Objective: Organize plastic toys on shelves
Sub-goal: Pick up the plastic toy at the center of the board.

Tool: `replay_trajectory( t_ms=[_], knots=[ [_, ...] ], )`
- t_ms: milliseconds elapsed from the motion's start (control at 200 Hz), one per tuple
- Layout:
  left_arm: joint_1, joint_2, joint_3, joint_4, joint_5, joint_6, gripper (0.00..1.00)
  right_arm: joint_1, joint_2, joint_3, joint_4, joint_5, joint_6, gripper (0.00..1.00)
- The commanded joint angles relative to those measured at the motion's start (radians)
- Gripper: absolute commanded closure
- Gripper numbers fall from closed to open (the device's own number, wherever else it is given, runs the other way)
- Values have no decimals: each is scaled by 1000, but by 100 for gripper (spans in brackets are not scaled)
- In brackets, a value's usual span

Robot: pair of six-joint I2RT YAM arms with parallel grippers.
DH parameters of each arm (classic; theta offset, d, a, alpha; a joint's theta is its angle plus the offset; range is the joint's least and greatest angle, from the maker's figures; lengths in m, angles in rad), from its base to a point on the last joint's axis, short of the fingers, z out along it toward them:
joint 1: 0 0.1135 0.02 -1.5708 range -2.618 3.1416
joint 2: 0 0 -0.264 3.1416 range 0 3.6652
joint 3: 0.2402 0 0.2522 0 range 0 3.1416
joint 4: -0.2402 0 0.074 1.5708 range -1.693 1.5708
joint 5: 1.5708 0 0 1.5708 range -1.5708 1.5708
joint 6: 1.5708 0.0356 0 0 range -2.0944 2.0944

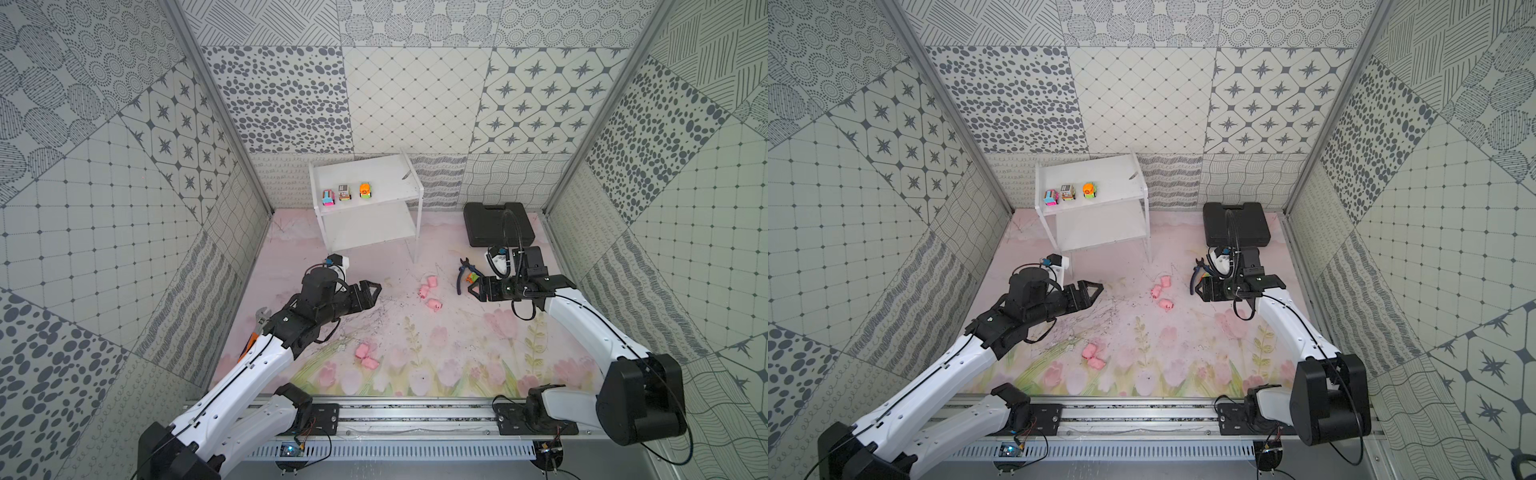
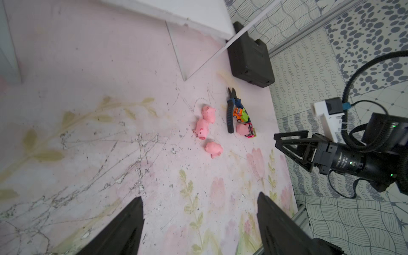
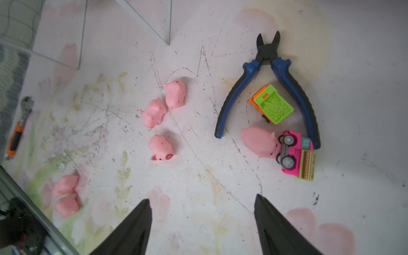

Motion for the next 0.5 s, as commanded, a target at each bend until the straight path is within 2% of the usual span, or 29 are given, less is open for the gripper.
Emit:
replay_trajectory(
  t_ms=[0, 95, 205, 430, 495],
  knots=[
    [-2, -27, -134, 316, 61, -171, 16, -11, 65, 56, 8, 55, -351, 10],
    [0, -45, -161, 279, 33, -124, 15, -53, 117, 58, 45, 17, -403, 6],
    [2, -77, -202, 252, -4, -111, 14, -98, 167, 54, 118, -60, -419, 8],
    [12, -153, -235, 205, -78, -109, 14, -110, 316, 168, 48, -71, -521, 30],
    [16, -163, -231, 189, -86, -101, 13, -108, 345, 186, 40, -49, -524, 33]
  ],
)
